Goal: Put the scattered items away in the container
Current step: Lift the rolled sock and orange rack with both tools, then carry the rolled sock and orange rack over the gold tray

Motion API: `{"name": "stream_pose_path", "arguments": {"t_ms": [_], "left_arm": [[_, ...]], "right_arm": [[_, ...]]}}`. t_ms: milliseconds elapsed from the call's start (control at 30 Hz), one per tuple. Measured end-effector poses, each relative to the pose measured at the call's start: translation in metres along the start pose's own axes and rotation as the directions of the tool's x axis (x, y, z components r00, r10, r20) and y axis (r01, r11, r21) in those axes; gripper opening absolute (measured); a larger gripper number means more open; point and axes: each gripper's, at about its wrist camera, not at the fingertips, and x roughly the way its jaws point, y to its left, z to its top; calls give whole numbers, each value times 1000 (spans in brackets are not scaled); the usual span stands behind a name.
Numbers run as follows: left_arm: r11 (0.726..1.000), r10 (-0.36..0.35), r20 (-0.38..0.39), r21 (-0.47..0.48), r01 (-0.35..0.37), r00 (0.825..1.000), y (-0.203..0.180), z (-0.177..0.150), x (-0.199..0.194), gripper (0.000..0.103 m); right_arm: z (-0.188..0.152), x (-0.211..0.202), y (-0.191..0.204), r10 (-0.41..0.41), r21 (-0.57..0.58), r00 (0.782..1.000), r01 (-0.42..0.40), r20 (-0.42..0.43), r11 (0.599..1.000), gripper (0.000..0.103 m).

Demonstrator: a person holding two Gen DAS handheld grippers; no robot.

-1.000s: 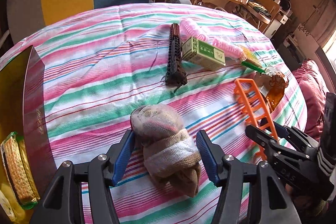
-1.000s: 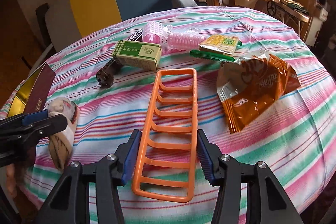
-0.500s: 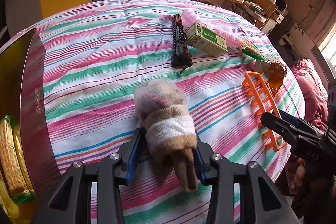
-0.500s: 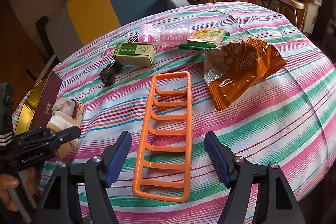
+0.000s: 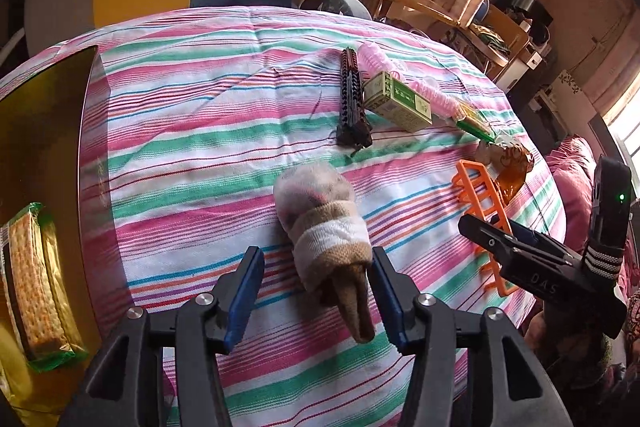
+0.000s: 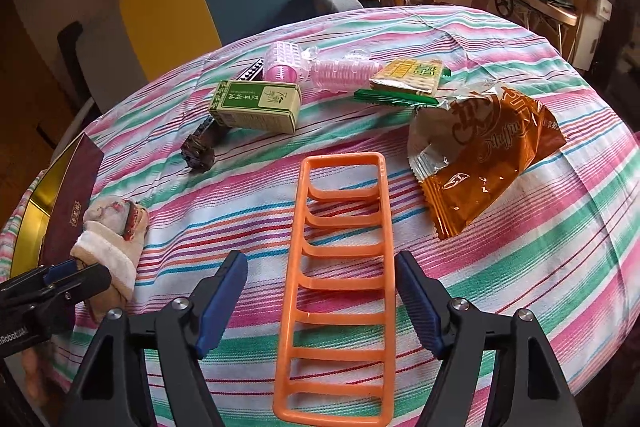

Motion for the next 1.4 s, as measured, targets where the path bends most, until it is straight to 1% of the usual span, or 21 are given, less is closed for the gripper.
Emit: {"name": "stream_pose_path", "arguments": {"t_ms": [133, 167, 200, 233, 267, 300, 367, 467, 567, 700, 833, 1033, 1200, 1300, 1400], "left_arm": [[1000, 22, -8, -5, -22, 1000, 0, 6, 6, 54], [1000, 27, -10, -6, -27, 1000, -1, 8, 8, 54], [999, 32, -12, -7, -32, 999, -1, 9, 10, 54], [999, 38, -14, -8, -38, 999, -1, 11, 11, 48], [999, 43, -16, -9, -43, 999, -1, 13, 13, 45], [999, 48, -18, -11, -49, 999, -1, 14, 15, 44], [999, 40, -28, -26, -40, 999, 3, 10, 18, 40], [999, 31, -9, -22, -31, 999, 4, 0, 14, 34], [1000, 6, 2, -25, -6, 1000, 4, -10, 6, 31], [1000, -16, 21, -10, 17, 1000, 3, -23, -9, 28], [999, -39, 63, 11, 38, 997, 2, -32, -29, 27], [998, -58, 132, -17, 60, 990, 14, -35, -59, 27], [996, -36, 189, -79, 51, 981, 37, -38, -84, 27], [991, -6, 226, -132, 36, 974, 58, -41, -100, 27], [983, 38, 257, -185, 10, 966, 82, -44, -116, 27]], "right_arm": [[0, 1, 1, -35, -17, 999, 34, -10, 999, 70], [0, 1, 2, -46, -30, 999, 46, -10, 999, 62], [-1, 1, 3, -58, -45, 998, 58, -7, 997, 52], [-2, 0, 3, -61, -54, 998, 61, -6, 997, 51], [-3, 0, 3, -61, -60, 998, 60, -4, 996, 51], [-4, 0, 3, -60, -65, 998, 60, -1, 996, 50], [-6, -1, 3, -62, -76, 998, 62, 6, 995, 50], [-10, -2, 4, -60, -86, 998, 61, 15, 994, 50], [-14, -5, 6, -52, -83, 999, 53, 16, 995, 50], [-21, -9, 12, -27, -80, 1000, 28, 8, 996, 50], [-27, -12, 19, 15, -70, 1000, -15, -5, 997, 50], [-30, -18, 42, 56, -93, 998, -57, -12, 994, 50], [-20, -26, 76, 91, -173, 996, -88, 9, 981, 50], [-13, -30, 100, 124, -221, 992, -117, 18, 968, 50], [-7, -32, 126, 160, -269, 987, -148, 23, 952, 50]]}}
